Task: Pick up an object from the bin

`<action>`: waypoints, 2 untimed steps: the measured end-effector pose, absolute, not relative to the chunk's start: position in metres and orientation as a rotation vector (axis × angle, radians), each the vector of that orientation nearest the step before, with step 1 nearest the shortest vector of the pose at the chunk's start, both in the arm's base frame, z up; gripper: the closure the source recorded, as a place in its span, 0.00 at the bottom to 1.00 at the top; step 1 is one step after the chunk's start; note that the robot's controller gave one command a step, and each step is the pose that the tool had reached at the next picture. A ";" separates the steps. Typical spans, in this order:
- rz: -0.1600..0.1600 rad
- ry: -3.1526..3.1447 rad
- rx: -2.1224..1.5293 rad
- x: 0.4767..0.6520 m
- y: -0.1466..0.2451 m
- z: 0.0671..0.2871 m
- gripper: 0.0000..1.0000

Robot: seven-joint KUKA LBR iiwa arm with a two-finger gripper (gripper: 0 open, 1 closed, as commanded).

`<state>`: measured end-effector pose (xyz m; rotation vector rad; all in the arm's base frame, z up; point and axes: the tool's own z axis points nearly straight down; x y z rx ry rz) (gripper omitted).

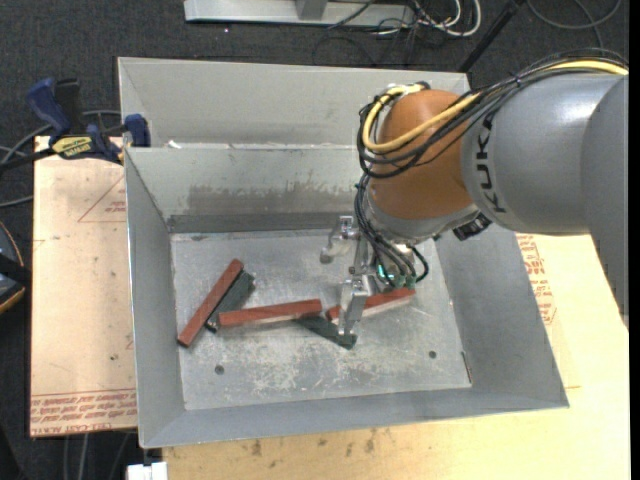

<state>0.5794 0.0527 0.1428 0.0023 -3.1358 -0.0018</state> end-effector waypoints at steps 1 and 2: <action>-0.002 -3.142 0.001 0.581 0.052 0.146 0.00; -0.003 -3.145 0.134 0.592 0.010 0.101 0.00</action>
Offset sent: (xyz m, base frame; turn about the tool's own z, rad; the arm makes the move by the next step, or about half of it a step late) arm 0.0155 -0.0733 -0.0728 -0.1309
